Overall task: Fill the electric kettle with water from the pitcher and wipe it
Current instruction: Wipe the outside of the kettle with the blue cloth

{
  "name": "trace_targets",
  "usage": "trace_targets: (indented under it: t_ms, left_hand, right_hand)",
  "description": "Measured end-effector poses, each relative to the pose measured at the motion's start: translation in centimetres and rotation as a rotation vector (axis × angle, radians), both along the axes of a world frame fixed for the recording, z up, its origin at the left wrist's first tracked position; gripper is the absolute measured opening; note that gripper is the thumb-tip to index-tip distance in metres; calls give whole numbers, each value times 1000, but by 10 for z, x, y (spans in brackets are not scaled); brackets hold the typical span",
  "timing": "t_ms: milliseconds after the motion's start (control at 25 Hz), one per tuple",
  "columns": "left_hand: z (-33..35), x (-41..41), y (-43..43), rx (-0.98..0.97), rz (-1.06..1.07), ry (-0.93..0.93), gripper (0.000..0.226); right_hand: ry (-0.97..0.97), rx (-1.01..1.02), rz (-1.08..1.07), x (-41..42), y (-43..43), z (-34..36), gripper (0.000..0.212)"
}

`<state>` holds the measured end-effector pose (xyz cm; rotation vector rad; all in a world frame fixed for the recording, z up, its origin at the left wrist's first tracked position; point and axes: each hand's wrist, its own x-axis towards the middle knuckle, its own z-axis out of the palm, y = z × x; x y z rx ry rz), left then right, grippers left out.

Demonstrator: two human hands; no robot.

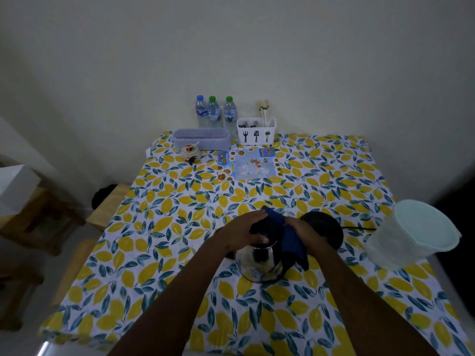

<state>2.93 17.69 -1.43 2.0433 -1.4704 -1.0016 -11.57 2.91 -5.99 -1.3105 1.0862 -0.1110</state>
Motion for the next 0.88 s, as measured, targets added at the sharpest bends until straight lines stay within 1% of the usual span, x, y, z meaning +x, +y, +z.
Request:
trace_targets:
  t_ms: [40, 240, 320, 400, 480, 520, 600, 680, 760, 880]
  left_hand:
    - [-4, 2, 1, -16, 12, 3, 75]
    - [-13, 6, 3, -58, 10, -2, 75]
    - [-13, 6, 2, -65, -6, -7, 74]
    - [-13, 7, 2, -74, -33, -31, 74]
    - [-12, 8, 1, -80, -45, -33, 73]
    - [-11, 9, 1, -78, -50, -29, 72]
    - [-9, 12, 0, -61, -66, -3, 69]
    - [-5, 16, -1, -43, -82, 47, 66]
    - [-3, 19, 0, -38, -97, 56, 65]
    - [-3, 19, -1, -43, -115, 35, 66]
  right_hand:
    - [-35, 33, -66, -9, 6, -14, 17]
    - [-144, 20, -360, -26, 66, -60, 21]
    - [-169, -36, -420, -29, 90, -64, 18]
    - [-257, -107, -406, -29, 109, -60, 30]
    - [-335, -183, -360, -26, 130, -50, 53]
    - [-323, -229, -330, -22, 140, -47, 65]
    - [-184, -379, -267, -12, 154, -46, 83]
    - [-109, -496, -255, -11, 161, -55, 96]
    - [-104, -492, -300, -13, 164, -66, 99]
    - [-71, -467, -354, -11, 177, -76, 97]
